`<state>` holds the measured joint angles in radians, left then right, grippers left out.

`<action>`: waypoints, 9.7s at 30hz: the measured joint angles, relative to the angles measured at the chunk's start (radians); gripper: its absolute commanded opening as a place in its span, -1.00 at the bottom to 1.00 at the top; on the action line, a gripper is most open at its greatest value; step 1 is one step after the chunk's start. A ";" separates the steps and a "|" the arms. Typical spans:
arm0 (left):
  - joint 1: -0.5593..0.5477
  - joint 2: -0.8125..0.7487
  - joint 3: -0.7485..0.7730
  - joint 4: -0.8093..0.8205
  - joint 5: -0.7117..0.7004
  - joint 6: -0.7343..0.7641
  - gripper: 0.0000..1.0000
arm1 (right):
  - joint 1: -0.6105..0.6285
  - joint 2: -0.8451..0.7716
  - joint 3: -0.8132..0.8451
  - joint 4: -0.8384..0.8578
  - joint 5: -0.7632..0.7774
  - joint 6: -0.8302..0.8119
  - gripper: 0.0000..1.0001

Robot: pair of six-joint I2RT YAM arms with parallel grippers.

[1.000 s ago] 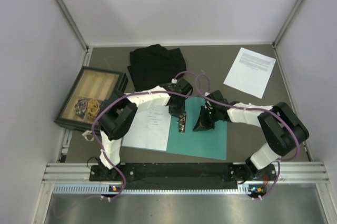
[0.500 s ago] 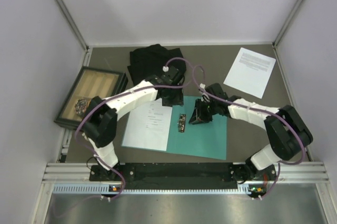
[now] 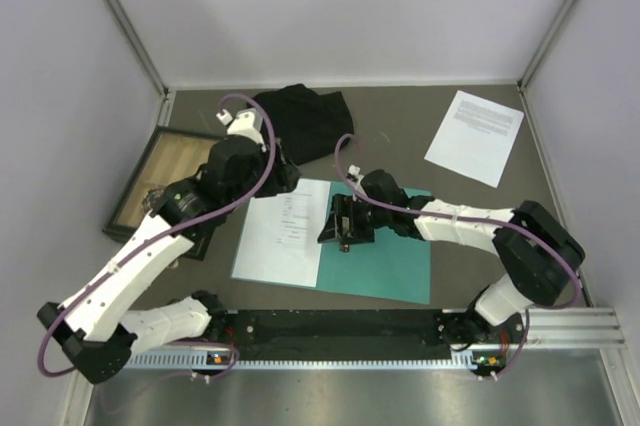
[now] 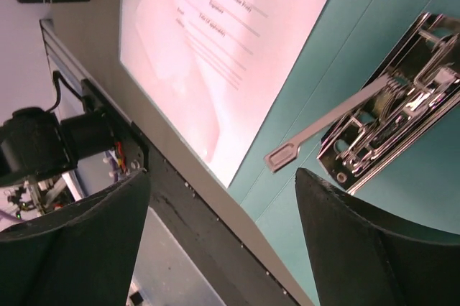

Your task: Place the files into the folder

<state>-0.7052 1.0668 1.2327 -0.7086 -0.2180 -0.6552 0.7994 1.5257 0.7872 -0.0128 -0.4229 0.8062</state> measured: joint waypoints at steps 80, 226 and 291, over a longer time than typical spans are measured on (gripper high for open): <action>-0.205 1.809 1.187 0.967 0.090 -0.442 -0.44 | -1.147 0.320 0.536 -0.493 0.321 -0.437 0.94; -0.115 1.847 1.254 0.772 0.286 -0.743 -0.77 | -1.103 0.388 0.234 0.245 -0.032 0.101 0.59; -0.126 0.425 0.043 0.409 0.359 -0.066 0.29 | -0.701 -0.404 0.105 -0.406 0.319 0.415 -1.00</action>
<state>-0.8314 1.4914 1.2762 -0.3000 0.1413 -0.7212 0.0982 1.1217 0.8917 -0.4191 -0.1040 1.2213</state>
